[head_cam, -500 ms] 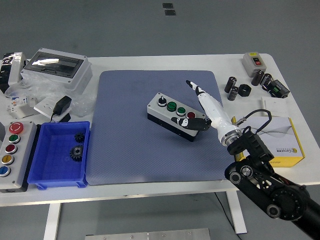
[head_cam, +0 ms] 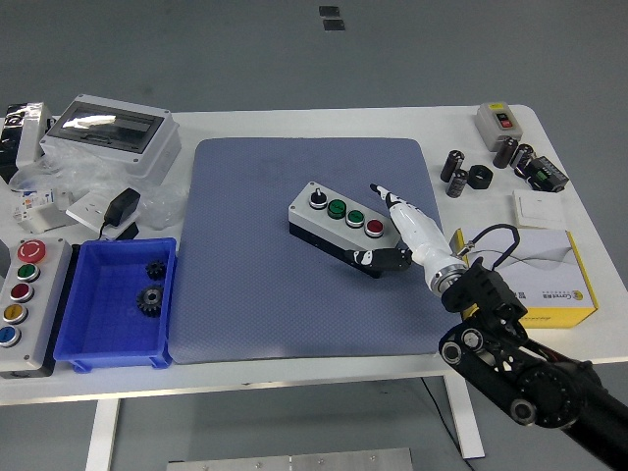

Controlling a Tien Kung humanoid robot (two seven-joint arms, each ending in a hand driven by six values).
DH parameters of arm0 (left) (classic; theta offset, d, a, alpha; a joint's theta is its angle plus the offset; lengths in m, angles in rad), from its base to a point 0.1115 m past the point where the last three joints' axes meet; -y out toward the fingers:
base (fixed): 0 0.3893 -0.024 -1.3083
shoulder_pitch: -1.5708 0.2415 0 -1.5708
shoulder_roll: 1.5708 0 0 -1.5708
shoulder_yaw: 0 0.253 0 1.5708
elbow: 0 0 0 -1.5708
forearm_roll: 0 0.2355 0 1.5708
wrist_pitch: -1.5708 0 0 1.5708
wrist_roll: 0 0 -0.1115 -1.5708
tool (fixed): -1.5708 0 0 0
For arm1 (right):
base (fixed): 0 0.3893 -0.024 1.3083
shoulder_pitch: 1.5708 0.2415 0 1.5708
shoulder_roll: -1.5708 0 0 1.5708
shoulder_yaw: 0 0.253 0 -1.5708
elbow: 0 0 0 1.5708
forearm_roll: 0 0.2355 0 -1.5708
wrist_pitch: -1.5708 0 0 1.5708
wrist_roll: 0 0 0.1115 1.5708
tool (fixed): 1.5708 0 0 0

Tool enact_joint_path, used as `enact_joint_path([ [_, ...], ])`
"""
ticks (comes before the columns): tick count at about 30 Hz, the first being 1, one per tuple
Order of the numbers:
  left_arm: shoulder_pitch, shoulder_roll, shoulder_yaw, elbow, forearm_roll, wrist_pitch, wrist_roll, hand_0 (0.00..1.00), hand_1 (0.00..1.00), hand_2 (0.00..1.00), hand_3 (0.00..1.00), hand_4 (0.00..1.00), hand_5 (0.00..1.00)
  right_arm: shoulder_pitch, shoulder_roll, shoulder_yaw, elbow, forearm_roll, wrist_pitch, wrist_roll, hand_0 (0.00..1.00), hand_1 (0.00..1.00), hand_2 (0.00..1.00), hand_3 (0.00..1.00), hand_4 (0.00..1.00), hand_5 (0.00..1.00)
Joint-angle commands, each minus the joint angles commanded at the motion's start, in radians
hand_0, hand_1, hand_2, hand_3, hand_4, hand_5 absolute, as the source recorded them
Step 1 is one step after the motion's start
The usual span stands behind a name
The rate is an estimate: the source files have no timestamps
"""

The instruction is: Pick up the button,place it on the desk,press the button,press the button

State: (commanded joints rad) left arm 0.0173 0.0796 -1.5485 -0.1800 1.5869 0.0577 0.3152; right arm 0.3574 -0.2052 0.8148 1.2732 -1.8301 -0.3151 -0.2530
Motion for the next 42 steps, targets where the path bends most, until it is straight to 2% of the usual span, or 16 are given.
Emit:
enact_joint_path([
  [6,-0.002,0.0,-0.001,0.0,0.0,0.0,0.0,0.624,0.619,0.553,0.605,0.674,0.215,0.012,0.002,-0.034,-0.02,-0.008,-0.016,-0.015,0.998,0.998,0.998,0.998,0.96,0.296],
  [7,-0.003,0.0,-0.001,0.0,0.0,0.0,0.0,0.624,0.619,0.553,0.604,0.674,0.215,0.014,0.003,-0.039,-0.025,-0.008,-0.019,-0.017,0.928,0.969,0.998,0.998,0.969,0.308],
  [12,-0.004,0.001,-0.002,0.0,0.002,0.0,0.0,0.624,0.619,0.553,0.604,0.674,0.215,0.02,0.006,-0.058,-0.044,-0.007,-0.034,-0.021,0.928,0.969,0.998,0.998,0.969,0.308],
  [13,-0.004,0.001,-0.002,0.0,0.001,0.0,0.0,0.624,0.62,0.553,0.604,0.674,0.214,0.021,0.006,-0.06,-0.046,-0.005,-0.039,-0.02,0.536,0.692,0.799,0.998,0.969,0.309],
  [18,-0.004,0.001,-0.001,0.0,0.002,0.0,0.0,0.624,0.62,0.553,0.604,0.674,0.214,0.023,0.008,-0.068,-0.054,0.001,-0.071,-0.011,0.536,0.692,0.799,0.998,0.969,0.309],
  [19,-0.004,0.001,0.0,0.0,0.0,0.0,0.0,0.624,0.62,0.553,0.605,0.674,0.214,0.024,0.009,-0.07,-0.056,0.0,-0.076,-0.009,0.348,0.514,0.66,0.897,0.887,0.195],
  [24,-0.005,0.001,0.005,0.0,-0.005,0.0,-0.003,0.624,0.62,0.553,0.605,0.674,0.214,0.025,0.012,-0.08,-0.068,-0.004,-0.088,-0.01,0.348,0.514,0.66,0.897,0.887,0.195],
  [25,-0.005,0.001,0.005,0.0,-0.006,0.0,-0.003,0.624,0.619,0.554,0.604,0.674,0.214,0.025,0.013,-0.083,-0.071,-0.005,-0.09,-0.011,0.252,0.426,0.517,0.731,0.724,0.114],
  [30,-0.006,0.001,0.007,0.0,-0.008,0.0,-0.004,0.624,0.619,0.554,0.604,0.674,0.214,0.027,0.015,-0.096,-0.078,-0.012,-0.101,-0.012,0.252,0.426,0.517,0.731,0.724,0.114],
  [31,-0.007,0.001,0.007,0.0,-0.008,0.0,-0.005,0.624,0.619,0.553,0.604,0.674,0.212,0.028,0.015,-0.098,-0.079,-0.015,-0.104,-0.012,0.197,0.347,0.376,0.536,0.488,0.135],
  [36,-0.007,0.001,0.011,0.0,-0.013,0.0,-0.007,0.624,0.619,0.553,0.604,0.674,0.212,0.028,0.015,-0.103,-0.083,-0.027,-0.118,-0.012,0.197,0.347,0.376,0.536,0.488,0.135],
  [37,-0.007,0.001,0.012,0.0,-0.014,0.0,-0.007,0.624,0.619,0.553,0.604,0.672,0.208,0.028,0.015,-0.104,-0.083,-0.029,-0.122,-0.012,0.155,0.299,0.298,0.379,0.435,0.145],
  [42,-0.007,0.0,0.018,0.0,-0.02,0.0,-0.011,0.624,0.619,0.553,0.604,0.672,0.208,0.026,0.013,-0.103,-0.076,-0.033,-0.142,0.007,0.155,0.299,0.298,0.379,0.435,0.145],
])
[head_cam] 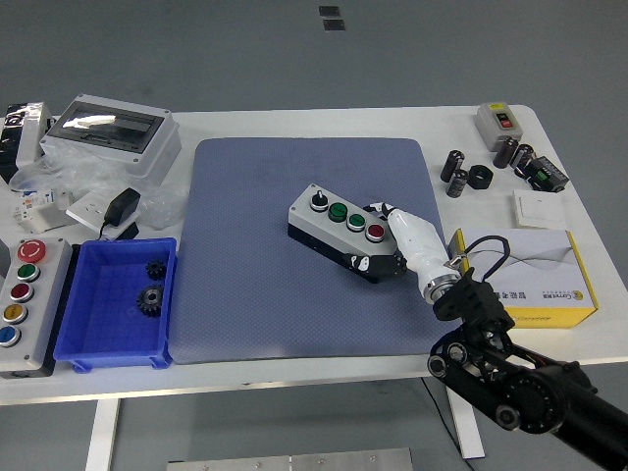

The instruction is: Pick up the button,place it on the desk,press the button,press the button

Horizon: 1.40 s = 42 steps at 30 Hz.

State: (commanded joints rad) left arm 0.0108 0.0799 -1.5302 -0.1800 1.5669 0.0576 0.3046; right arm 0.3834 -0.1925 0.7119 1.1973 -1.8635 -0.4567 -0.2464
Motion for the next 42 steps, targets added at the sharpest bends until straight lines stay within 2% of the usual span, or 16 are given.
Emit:
enact_joint_path([
  [1,0.0,0.0,0.0,0.0,-0.001,0.0,0.0,0.624,0.62,0.553,0.604,0.671,0.207,-0.001,-0.001,0.001,0.004,0.002,-0.003,0.011,0.138,0.282,0.281,0.34,0.084,0.002],
  [6,0.001,-0.001,0.002,0.0,-0.004,0.0,-0.001,0.624,0.62,0.553,0.604,0.671,0.207,-0.011,-0.026,0.019,0.057,0.035,0.008,0.092,0.138,0.282,0.281,0.34,0.084,0.002],
  [7,0.001,-0.001,0.002,0.0,-0.004,0.0,-0.001,0.624,0.62,0.553,0.604,0.671,0.208,-0.014,-0.037,0.022,0.074,0.045,0.017,0.11,0.129,0.271,0.3,0.338,0.014,0.002],
  [12,0.001,0.0,-0.001,0.0,-0.002,0.0,-0.002,0.624,0.62,0.553,0.604,0.671,0.208,-0.012,-0.126,0.003,0.177,0.113,0.081,0.213,0.129,0.271,0.3,0.338,0.014,0.002],
  [14,0.0,0.0,-0.002,0.0,-0.001,0.0,-0.002,0.624,0.62,0.553,0.604,0.671,0.208,-0.001,-0.164,-0.025,0.208,0.124,0.096,0.252,0.122,0.265,0.3,0.305,0.002,0.002],
  [18,-0.001,0.001,-0.005,0.0,0.003,0.0,-0.003,0.624,0.62,0.553,0.604,0.671,0.208,0.034,-0.225,-0.104,0.209,0.091,0.111,0.308,0.122,0.265,0.3,0.305,0.002,0.002],
  [19,-0.002,0.001,-0.005,0.0,0.003,0.0,-0.003,0.624,0.619,0.554,0.604,0.671,0.208,0.042,-0.231,-0.121,0.199,0.079,0.111,0.316,0.135,0.276,0.294,0.267,0.002,0.002],
  [21,-0.002,0.001,-0.005,0.0,0.004,-0.001,-0.003,0.624,0.619,0.554,0.604,0.671,0.208,0.055,-0.235,-0.148,0.169,0.049,0.107,0.331,0.135,0.276,0.294,0.267,0.002,0.002],
  [28,-0.002,0.0,0.0,0.0,0.0,-0.001,-0.003,0.624,0.619,0.554,0.603,0.673,0.209,0.077,-0.212,-0.183,0.051,-0.017,0.083,0.374,0.144,0.284,0.298,0.266,0.002,0.002],
  [30,-0.002,0.0,0.001,0.0,-0.001,-0.001,-0.002,0.624,0.619,0.554,0.603,0.673,0.209,0.075,-0.208,-0.18,0.04,-0.017,0.086,0.378,0.144,0.284,0.298,0.266,0.002,0.002],
  [31,-0.002,0.0,0.001,0.0,-0.001,-0.001,-0.002,0.624,0.619,0.553,0.603,0.672,0.21,0.075,-0.207,-0.177,0.038,-0.016,0.089,0.379,0.18,0.306,0.309,0.28,0.002,0.002],
  [36,-0.002,0.0,0.003,0.0,-0.001,-0.002,-0.002,0.624,0.619,0.553,0.603,0.672,0.21,0.073,-0.206,-0.169,0.038,-0.019,0.099,0.374,0.18,0.306,0.309,0.28,0.002,0.002],
  [37,-0.002,0.0,0.002,0.0,0.0,-0.002,-0.002,0.624,0.618,0.553,0.604,0.673,0.213,0.073,-0.206,-0.167,0.038,-0.018,0.1,0.374,0.342,0.404,0.342,0.338,0.002,0.002],
  [42,-0.002,0.0,0.002,0.0,0.003,-0.002,-0.002,0.624,0.618,0.553,0.604,0.673,0.213,0.069,-0.209,-0.163,0.045,-0.019,0.102,0.371,0.342,0.404,0.342,0.338,0.002,0.002],
])
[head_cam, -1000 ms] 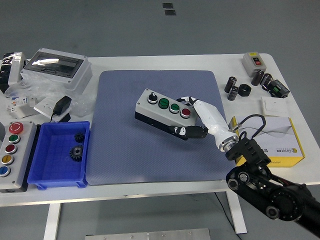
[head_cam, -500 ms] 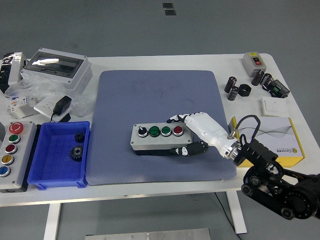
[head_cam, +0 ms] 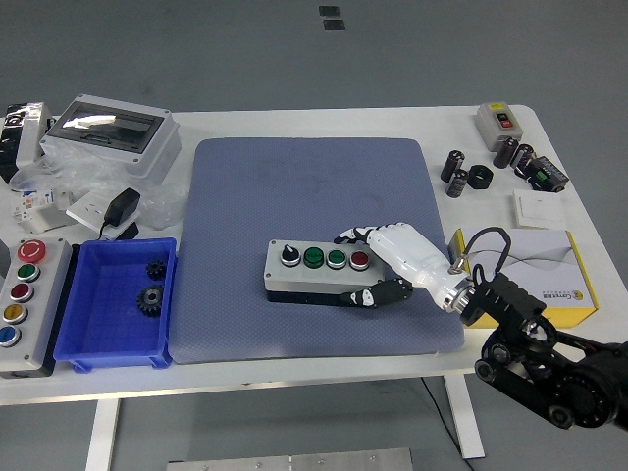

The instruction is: Pick up the button,place it on the desk,press the button,press the button

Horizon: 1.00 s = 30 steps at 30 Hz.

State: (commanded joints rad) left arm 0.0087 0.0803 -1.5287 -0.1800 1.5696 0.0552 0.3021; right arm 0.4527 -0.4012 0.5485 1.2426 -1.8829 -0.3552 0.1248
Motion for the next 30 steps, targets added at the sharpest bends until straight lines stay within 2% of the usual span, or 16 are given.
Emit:
enact_joint_path([
  [1,0.0,0.0,-0.001,0.0,0.002,0.0,0.0,0.624,0.618,0.554,0.603,0.674,0.214,-0.001,-0.001,0.0,0.002,-0.001,-0.002,-0.002,0.658,0.61,0.58,0.591,0.058,0.002],
  [6,0.0,0.0,-0.003,0.0,0.005,0.0,0.0,0.624,0.618,0.554,0.603,0.674,0.214,-0.005,-0.005,0.002,0.01,-0.007,-0.007,-0.01,0.658,0.61,0.58,0.591,0.058,0.002],
  [7,0.0,0.0,-0.003,0.0,0.006,-0.001,0.0,0.624,0.618,0.554,0.604,0.674,0.214,-0.005,-0.006,0.001,0.011,-0.007,-0.007,-0.012,0.77,0.737,0.742,0.728,0.263,0.002],
  [12,0.0,0.0,-0.005,0.0,0.007,-0.001,0.0,0.624,0.618,0.554,0.604,0.674,0.214,-0.009,-0.009,0.003,0.014,-0.006,0.001,-0.019,0.77,0.737,0.742,0.728,0.263,0.002],
  [13,0.0,0.0,-0.005,0.0,0.007,-0.001,0.0,0.624,0.618,0.553,0.603,0.673,0.214,-0.009,-0.01,0.004,0.015,-0.006,0.004,-0.02,0.784,0.757,0.791,0.804,0.342,0.002],
  [18,0.0,0.001,-0.006,0.0,0.009,-0.001,0.0,0.624,0.618,0.553,0.603,0.673,0.214,-0.008,-0.017,0.009,0.021,-0.003,0.026,-0.026,0.784,0.757,0.791,0.804,0.342,0.002],
  [19,-0.001,0.002,-0.006,0.0,0.009,-0.001,0.0,0.624,0.619,0.553,0.603,0.673,0.212,-0.008,-0.021,0.009,0.024,-0.001,0.032,-0.026,0.769,0.754,0.791,0.824,0.399,0.002],
  [24,-0.001,0.002,-0.008,0.0,0.014,-0.002,0.001,0.624,0.619,0.553,0.603,0.673,0.212,-0.008,-0.046,0.011,0.045,0.013,0.055,-0.025,0.769,0.754,0.791,0.824,0.399,0.002],
  [25,-0.002,0.002,-0.009,0.0,0.016,-0.002,0.001,0.624,0.618,0.553,0.602,0.673,0.211,-0.008,-0.053,0.012,0.051,0.015,0.059,-0.024,0.79,0.774,0.839,0.881,0.445,0.002],
  [30,-0.002,0.002,-0.012,0.0,0.022,-0.002,0.002,0.624,0.618,0.553,0.602,0.673,0.211,-0.016,-0.076,0.022,0.073,0.026,0.071,-0.016,0.79,0.774,0.839,0.881,0.445,0.002],
])
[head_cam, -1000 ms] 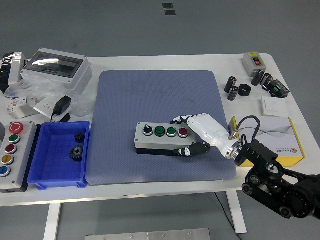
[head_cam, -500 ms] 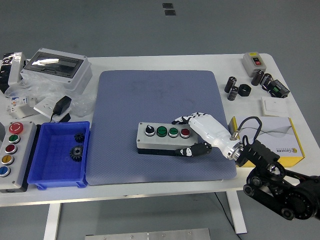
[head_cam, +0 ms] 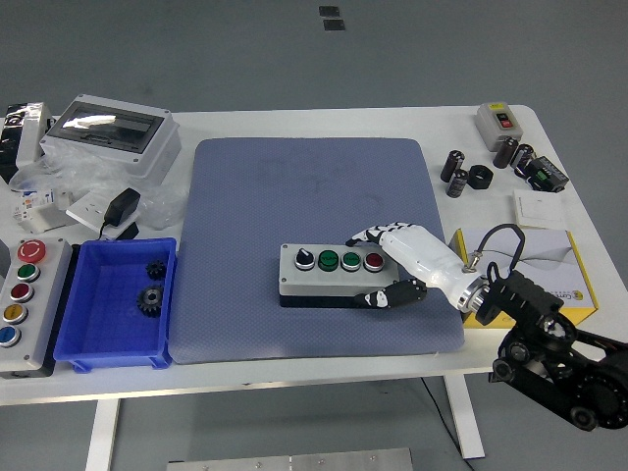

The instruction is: Pick up the button,place it on the desk,press the button,press the button

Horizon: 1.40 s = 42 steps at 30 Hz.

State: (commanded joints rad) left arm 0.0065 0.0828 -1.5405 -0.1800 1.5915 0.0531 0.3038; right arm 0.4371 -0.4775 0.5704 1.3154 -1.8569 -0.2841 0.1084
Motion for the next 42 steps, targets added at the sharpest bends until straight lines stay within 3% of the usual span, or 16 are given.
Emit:
enact_joint_path([
  [1,0.0,0.0,0.0,0.0,0.001,0.0,0.0,0.624,0.619,0.552,0.601,0.669,0.207,-0.001,-0.003,0.002,0.004,0.002,0.001,0.001,0.81,0.817,0.902,0.969,0.497,0.002],
  [12,-0.002,0.0,0.002,0.0,0.002,-0.001,0.0,0.624,0.618,0.552,0.601,0.666,0.205,-0.004,-0.009,0.009,0.017,-0.001,-0.001,0.003,0.823,0.822,0.948,0.998,0.541,0.002],
  [13,-0.002,0.0,0.002,0.0,0.003,-0.002,0.001,0.623,0.619,0.551,0.6,0.663,0.201,-0.004,-0.013,0.009,0.022,0.0,0.0,0.002,0.836,0.829,0.998,0.998,0.565,0.002],
  [20,0.0,0.001,-0.001,0.0,0.007,-0.004,0.0,0.623,0.619,0.55,0.596,0.659,0.197,-0.014,-0.055,0.007,0.073,0.034,0.009,0.001,0.843,0.841,0.998,0.998,0.568,0.002],
  [37,-0.003,0.001,-0.004,0.0,0.021,-0.008,0.0,0.623,0.619,0.549,0.593,0.643,0.174,-0.011,-0.095,0.01,0.134,0.044,0.033,0.001,0.835,0.851,0.998,0.998,0.594,0.002],
  [42,-0.004,0.001,-0.002,0.0,0.022,-0.009,0.0,0.623,0.619,0.549,0.593,0.643,0.174,-0.037,-0.132,0.039,0.19,0.047,0.042,0.004,0.835,0.851,0.998,0.998,0.594,0.002],
])
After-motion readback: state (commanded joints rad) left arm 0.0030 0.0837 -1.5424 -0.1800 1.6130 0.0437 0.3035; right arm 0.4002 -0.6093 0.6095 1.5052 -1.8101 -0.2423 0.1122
